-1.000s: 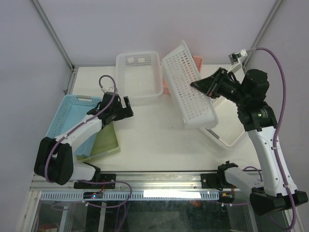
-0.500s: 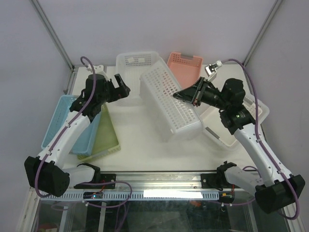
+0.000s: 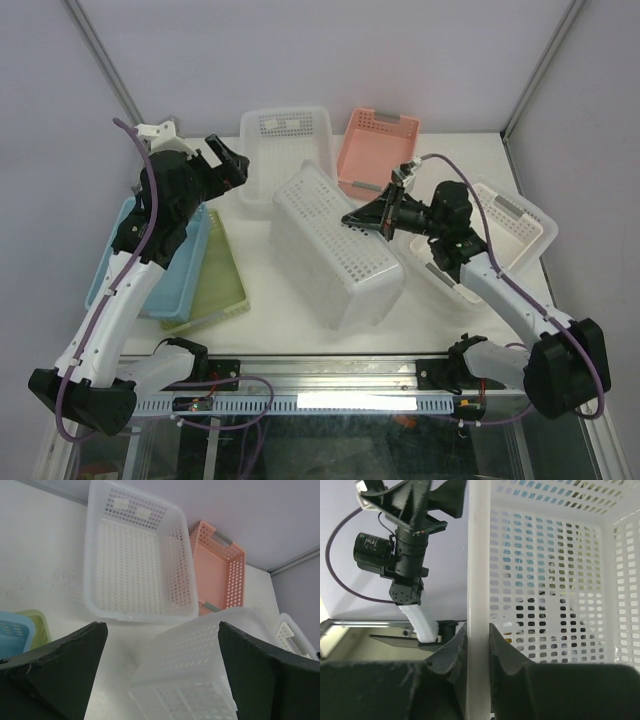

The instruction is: Turn the large container upside down

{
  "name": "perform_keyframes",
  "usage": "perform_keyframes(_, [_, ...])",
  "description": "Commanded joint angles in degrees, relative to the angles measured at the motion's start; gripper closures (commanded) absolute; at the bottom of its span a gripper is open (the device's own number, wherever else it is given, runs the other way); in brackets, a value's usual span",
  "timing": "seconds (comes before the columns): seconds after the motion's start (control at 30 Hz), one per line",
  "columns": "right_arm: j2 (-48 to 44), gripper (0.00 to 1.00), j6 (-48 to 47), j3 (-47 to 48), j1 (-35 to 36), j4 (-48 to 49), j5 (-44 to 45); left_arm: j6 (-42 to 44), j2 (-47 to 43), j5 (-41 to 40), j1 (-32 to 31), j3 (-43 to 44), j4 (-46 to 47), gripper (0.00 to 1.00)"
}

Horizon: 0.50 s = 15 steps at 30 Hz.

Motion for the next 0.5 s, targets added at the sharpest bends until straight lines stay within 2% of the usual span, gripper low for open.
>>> perform_keyframes(0.0, [4.3,1.0,17.2,-2.1,1.9,24.6,-7.1,1.5,-0.4,-1.1,0.0,3.1,1.7,0.01])
perform_keyframes(0.13, [7.1,1.0,17.5,-2.6,3.2,20.1,-7.4,1.4,0.3,0.8,-0.1,3.0,1.6,0.01])
perform_keyframes(0.27, [10.2,1.0,25.7,-8.6,3.2,29.5,-6.1,1.8,0.3,1.0,-0.1,2.1,1.7,0.01])
perform_keyframes(0.33, [11.3,1.0,27.2,-11.2,3.3,30.9,-4.4,1.7,0.1,1.3,-0.1,1.5,1.7,0.01])
perform_keyframes(0.4, [11.2,1.0,23.3,-11.9,3.2,26.3,-2.2,1.3,-0.1,1.8,0.0,1.0,1.6,0.01])
perform_keyframes(0.47, [10.4,1.0,14.0,-9.6,3.3,14.4,-0.2,1.1,-0.3,2.4,0.0,0.6,1.7,0.01])
